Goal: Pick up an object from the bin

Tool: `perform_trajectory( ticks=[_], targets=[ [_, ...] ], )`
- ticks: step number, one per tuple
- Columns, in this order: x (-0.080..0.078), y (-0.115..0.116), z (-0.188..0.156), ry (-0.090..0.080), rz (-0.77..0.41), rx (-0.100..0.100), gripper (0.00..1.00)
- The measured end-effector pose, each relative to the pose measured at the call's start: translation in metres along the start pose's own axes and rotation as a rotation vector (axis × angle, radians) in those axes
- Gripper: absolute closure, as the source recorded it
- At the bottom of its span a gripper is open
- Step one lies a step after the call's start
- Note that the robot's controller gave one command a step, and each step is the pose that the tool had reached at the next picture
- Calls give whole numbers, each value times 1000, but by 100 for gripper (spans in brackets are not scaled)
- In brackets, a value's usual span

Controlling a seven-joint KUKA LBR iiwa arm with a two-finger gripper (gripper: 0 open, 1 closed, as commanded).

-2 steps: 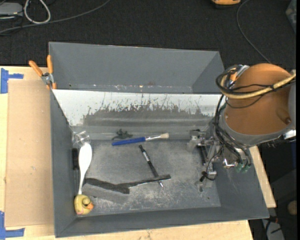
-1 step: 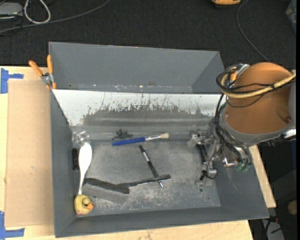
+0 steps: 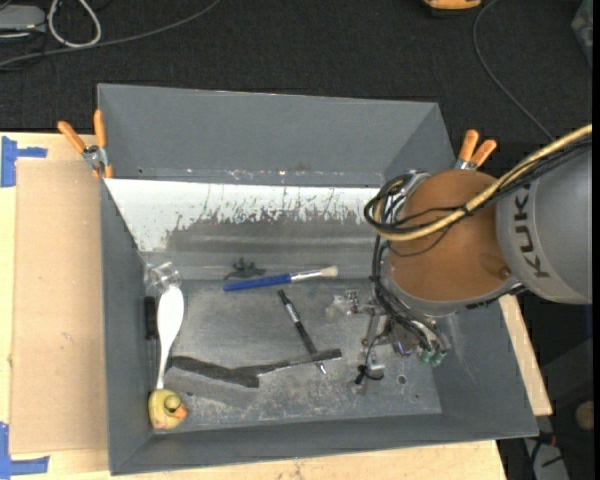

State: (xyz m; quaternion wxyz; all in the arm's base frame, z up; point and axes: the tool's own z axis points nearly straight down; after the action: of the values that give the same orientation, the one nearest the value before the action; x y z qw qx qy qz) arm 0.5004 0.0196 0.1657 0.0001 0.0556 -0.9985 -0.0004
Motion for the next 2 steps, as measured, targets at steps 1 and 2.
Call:
perform_trajectory(
  ticks=[1,2],
  targets=[
    [12,52,6,-6,-186,1,0],
    [4,94,25,5,-187,-2,0]
  ],
)
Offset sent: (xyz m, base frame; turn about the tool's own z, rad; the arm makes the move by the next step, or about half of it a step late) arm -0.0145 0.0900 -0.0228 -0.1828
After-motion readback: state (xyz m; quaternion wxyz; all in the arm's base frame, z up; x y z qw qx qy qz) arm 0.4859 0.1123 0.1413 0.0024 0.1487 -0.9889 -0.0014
